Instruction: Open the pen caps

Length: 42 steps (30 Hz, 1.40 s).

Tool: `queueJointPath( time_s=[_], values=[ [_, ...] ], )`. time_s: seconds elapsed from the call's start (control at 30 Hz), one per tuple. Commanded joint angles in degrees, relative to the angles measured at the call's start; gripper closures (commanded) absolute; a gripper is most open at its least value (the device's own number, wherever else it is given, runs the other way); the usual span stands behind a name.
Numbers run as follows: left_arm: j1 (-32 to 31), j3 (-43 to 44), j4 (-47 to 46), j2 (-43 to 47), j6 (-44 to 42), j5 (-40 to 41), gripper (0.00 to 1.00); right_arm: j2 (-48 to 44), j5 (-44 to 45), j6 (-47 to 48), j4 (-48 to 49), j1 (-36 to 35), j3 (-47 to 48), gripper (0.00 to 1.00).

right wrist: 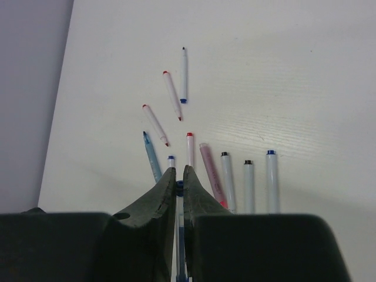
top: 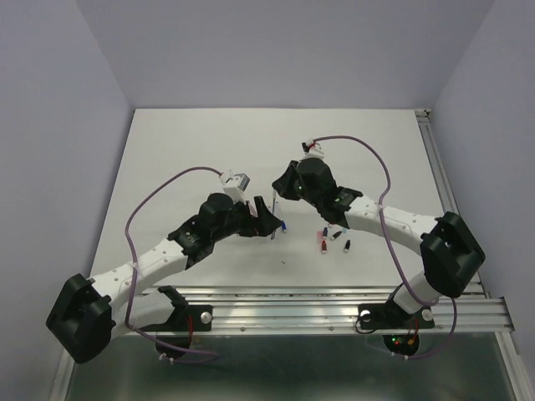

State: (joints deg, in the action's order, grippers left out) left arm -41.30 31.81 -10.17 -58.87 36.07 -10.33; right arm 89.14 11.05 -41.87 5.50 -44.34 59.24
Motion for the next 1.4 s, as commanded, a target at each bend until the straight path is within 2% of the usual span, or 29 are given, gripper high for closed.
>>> queueJointPath(
  time_s=[0.0, 0.1, 0.17, 0.23, 0.33, 0.37, 0.4, 0.43, 0.53, 0.6, 0.63, 0.67, 0.77, 0.83, 0.9, 0.97, 1.13, 1.23, 1.37],
  values=[
    [-1.06, 0.09, -4.68, -1.15, -1.53, -2.77, 0.11, -4.24, 1.79, -2.78, 6.19, -0.31, -0.97, 0.99],
    [-1.42, 0.88, -4.51, -2.39, -1.79, -2.24, 0.23, -4.68, 0.12, -3.39, 5.23, -0.4, -0.62, 0.99],
    [-1.5, 1.23, -4.42, -3.0, -2.06, -2.07, 0.25, -5.29, -0.5, -4.01, 5.66, -0.4, -1.14, 0.99],
    [-1.68, 1.58, -4.07, -3.27, -2.32, -1.89, 0.32, -6.26, -0.68, -4.36, 6.01, -0.31, -1.85, 0.99],
    [-1.77, 2.02, -3.71, -3.18, -2.59, -1.98, 0.58, -6.79, -0.07, -4.45, 6.19, -0.31, -2.11, 0.99],
    [-1.94, 2.11, -3.63, -3.01, -2.76, -1.98, 0.7, -6.96, 0.2, -4.54, 6.11, -0.31, -2.2, 0.99],
    [-2.03, 2.11, -3.62, -2.57, -2.85, -1.98, 0.92, -6.97, 0.38, -4.19, 6.1, -0.31, -2.2, 0.99],
    [-2.29, 2.03, -3.54, -2.39, -2.77, -1.72, 1.0, -6.7, 0.81, -4.19, 6.02, -0.31, -2.03, 0.99],
    [-2.73, 1.59, -3.89, -1.08, -2.59, -0.23, 1.0, -6.26, -0.23, -3.75, 6.19, -0.4, -1.68, 0.98],
    [-2.82, 1.32, -3.89, -0.55, -2.24, 0.3, 1.0, -5.65, -2.07, -3.31, 6.11, -0.31, -0.89, 0.87],
    [-2.82, 1.24, -3.98, -0.02, -2.06, 1.09, 1.0, -4.86, -3.65, -3.05, 5.15, -0.31, -0.45, 0.72],
    [-2.82, 1.15, -4.06, 0.07, -2.06, 1.27, 1.0, -4.42, -4.54, -2.96, 4.96, -0.4, -0.18, 0.68],
    [-2.82, 1.58, -3.98, 0.25, -1.71, 2.5, 1.0, -3.63, -6.47, -3.22, 4.52, -0.31, -0.27, 0.61],
    [-2.82, 1.76, -3.98, -0.01, -1.45, 3.47, 1.0, -3.71, -6.92, -3.57, 4.35, -0.4, -0.97, 0.6],
    [-2.82, 2.11, -4.06, -0.36, -1.36, 3.56, 1.0, -3.98, -7.44, -3.48, 4.96, -0.4, -1.67, 0.66],
    [-2.82, 2.29, -4.06, -0.98, -1.1, 3.73, 1.0, -4.42, -7.97, -3.66, 5.49, -0.4, -2.29, 0.81],
    [-2.82, 2.9, -4.24, -1.86, -0.22, 3.83, 1.0, -5.82, -4.56, -4.71, 5.05, -0.31, -2.99, 0.97],
    [-3.17, 1.77, -4.85, -1.16, 0.57, 1.73, 1.0, -6.18, 7.62, -2.27, 1.55, 0.12, -0.8, 0.99],
    [-6.5, -1.48, -5.21, 0.16, 3.03, 1.27, 1.0, -2.58, 16.0, 0.99, -1.63, 3.63, 5.08, 0.99]
  ],
)
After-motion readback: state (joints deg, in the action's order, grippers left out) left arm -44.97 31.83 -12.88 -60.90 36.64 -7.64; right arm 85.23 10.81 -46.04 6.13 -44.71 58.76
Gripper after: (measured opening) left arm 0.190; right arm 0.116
